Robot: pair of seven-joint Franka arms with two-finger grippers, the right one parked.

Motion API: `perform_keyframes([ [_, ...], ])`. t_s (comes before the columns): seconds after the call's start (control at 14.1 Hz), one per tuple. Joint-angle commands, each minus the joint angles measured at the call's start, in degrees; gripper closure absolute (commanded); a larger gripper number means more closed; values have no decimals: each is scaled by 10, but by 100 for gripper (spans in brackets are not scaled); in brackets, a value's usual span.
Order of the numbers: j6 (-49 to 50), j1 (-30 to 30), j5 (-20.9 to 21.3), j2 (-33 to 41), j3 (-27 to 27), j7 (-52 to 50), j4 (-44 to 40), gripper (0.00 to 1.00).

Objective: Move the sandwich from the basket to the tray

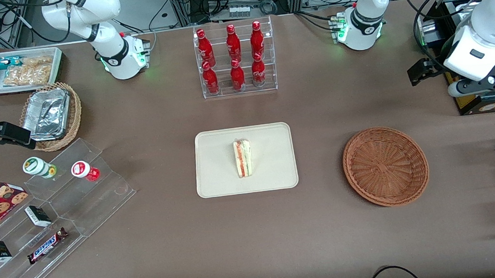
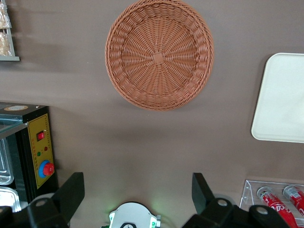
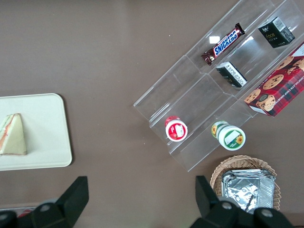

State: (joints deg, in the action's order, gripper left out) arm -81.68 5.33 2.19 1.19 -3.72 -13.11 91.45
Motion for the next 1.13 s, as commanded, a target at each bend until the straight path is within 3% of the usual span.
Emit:
perform_keyframes([
  [0.0, -5, -5, -20, 4, -2, 5, -6, 0],
  [1.06, -10, -8, -48, 0, 6, -3, -29, 0],
])
